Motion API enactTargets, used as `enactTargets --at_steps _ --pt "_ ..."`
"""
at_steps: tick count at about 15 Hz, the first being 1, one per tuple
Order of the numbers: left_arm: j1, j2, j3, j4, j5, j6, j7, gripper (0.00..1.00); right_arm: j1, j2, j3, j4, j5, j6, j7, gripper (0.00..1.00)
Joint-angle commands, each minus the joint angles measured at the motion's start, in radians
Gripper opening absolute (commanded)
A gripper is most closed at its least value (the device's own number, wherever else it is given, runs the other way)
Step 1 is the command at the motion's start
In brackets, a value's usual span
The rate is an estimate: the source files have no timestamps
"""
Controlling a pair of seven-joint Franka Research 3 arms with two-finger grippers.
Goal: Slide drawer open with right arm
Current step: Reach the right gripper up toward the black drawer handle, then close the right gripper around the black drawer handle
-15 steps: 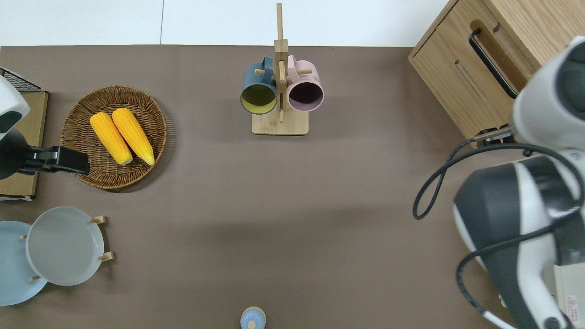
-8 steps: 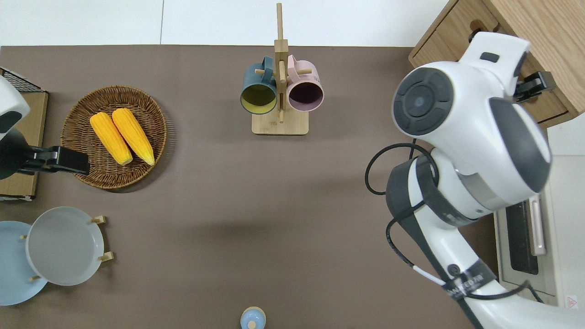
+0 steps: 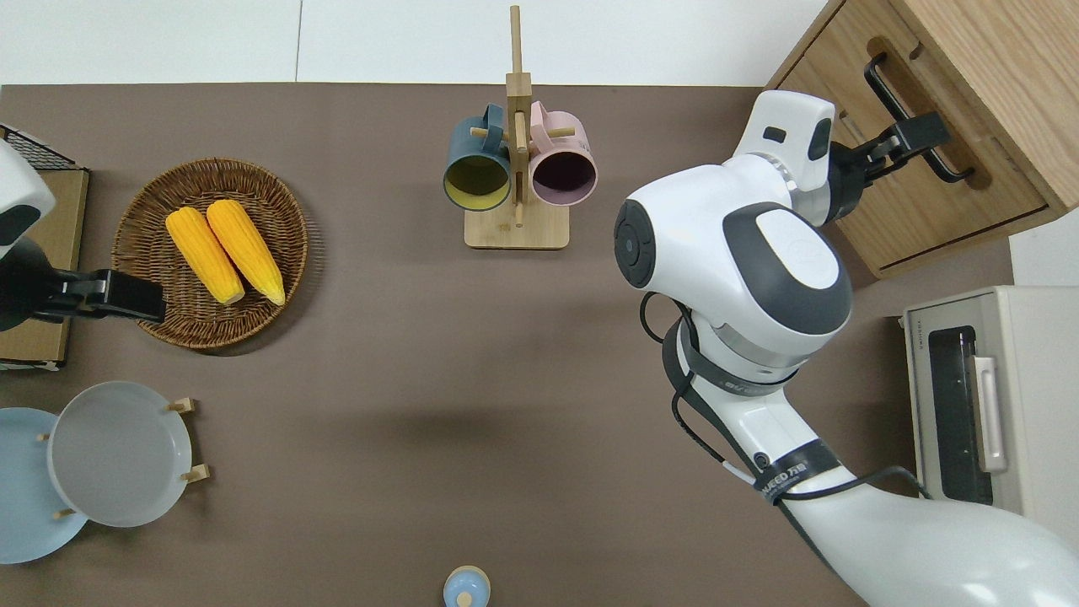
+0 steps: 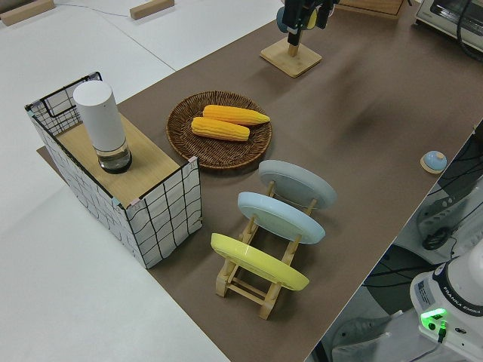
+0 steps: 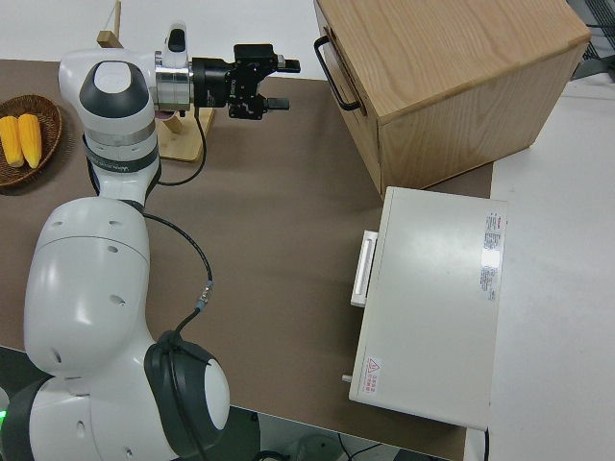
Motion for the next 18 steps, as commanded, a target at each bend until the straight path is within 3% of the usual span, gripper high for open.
enactTargets --at_steps 1,6,13,14,18 --pt "0.004 0.011 -0.006 0.026 0.017 -0.02 0.01 0.99 -0.008 0.028 -0.009 -0.058 -0.164 0.054 0.078 0.979" --pt "0.004 0.011 -0.006 0.026 0.017 -0.02 0.01 0.99 -0.022 0.078 -0.029 -0.059 -0.285 0.081 0.126 0.979" --pt "0.004 0.011 -0.006 0.026 0.017 -0.02 0.01 0.99 -0.062 0.127 -0.03 -0.058 -0.384 0.095 0.149 0.969" --pt "0.004 0.011 -0.006 0.026 0.017 -0.02 0.01 0.99 -0.066 0.134 -0.032 -0.058 -0.391 0.097 0.149 0.892" --pt "0.004 0.011 -0.006 0.024 0.017 -0.02 0.01 0.99 -0.066 0.144 -0.03 -0.058 -0.405 0.095 0.146 0.167"
